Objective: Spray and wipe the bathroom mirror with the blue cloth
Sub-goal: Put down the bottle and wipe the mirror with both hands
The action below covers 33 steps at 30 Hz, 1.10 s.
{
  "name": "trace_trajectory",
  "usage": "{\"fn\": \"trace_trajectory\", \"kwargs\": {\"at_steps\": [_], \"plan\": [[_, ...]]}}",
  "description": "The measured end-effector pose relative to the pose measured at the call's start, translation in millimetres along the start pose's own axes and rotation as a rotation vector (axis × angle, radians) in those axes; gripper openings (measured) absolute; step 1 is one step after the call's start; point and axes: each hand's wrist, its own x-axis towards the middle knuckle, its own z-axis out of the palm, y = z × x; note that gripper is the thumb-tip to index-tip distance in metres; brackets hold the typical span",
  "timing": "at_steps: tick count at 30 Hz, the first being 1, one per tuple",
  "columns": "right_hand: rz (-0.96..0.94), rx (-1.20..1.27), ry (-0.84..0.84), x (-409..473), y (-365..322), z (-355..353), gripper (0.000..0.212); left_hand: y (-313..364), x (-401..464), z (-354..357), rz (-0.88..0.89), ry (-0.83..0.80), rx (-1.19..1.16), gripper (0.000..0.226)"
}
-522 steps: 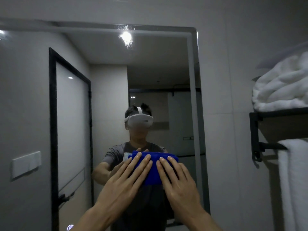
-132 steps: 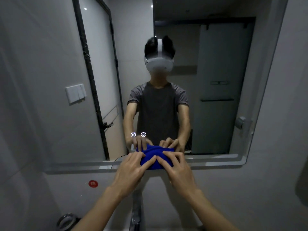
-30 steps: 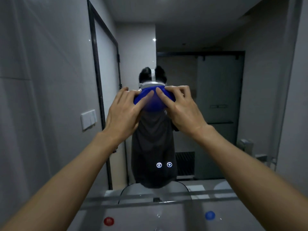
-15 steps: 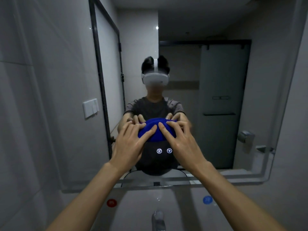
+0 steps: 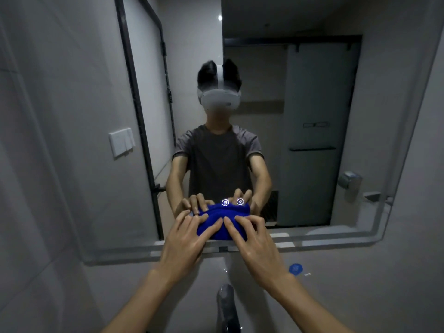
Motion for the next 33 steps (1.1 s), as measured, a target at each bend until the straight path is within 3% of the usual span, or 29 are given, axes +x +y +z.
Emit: {"fn": "trace_trajectory", "kwargs": {"at_steps": [8,13,20,22,24,26,29,33], "plan": [[0.023,0.068,-0.086,-35.4,-6.6,23.7,0.078,21.9,-41.4,26.9,-0.029,-0.098,-0.015,0.051],[0.059,0.089,-0.158,-48.5,-12.7,27.3,0.075,34.7,-52.0,27.1,-0.076,-0.214,-0.043,0.082],[-0.020,0.128,-0.260,-60.4,-15.6,23.9,0.083,46.1,-57.8,6.2,-0.061,-0.391,-0.052,0.095],[-0.064,0.163,-0.206,-47.9,-13.1,16.4,0.085,40.3,-50.2,-5.8,-0.068,-0.334,-0.077,0.100],[-0.130,0.169,-0.052,-16.4,-7.0,1.7,0.066,26.7,-30.4,-26.2,-0.078,-0.226,-0.081,0.098],[-0.160,0.153,0.110,31.7,1.1,-24.1,0.048,7.2,1.4,-56.2,-0.087,-0.073,-0.059,0.081],[-0.167,0.072,0.193,117.6,10.6,-79.0,0.059,-30.9,69.4,-109.6,-0.134,0.072,-0.010,0.069],[-0.151,-0.032,0.253,228.2,25.9,-150.8,0.065,-84.2,166.4,-178.5,-0.123,0.192,0.080,0.077]]}}
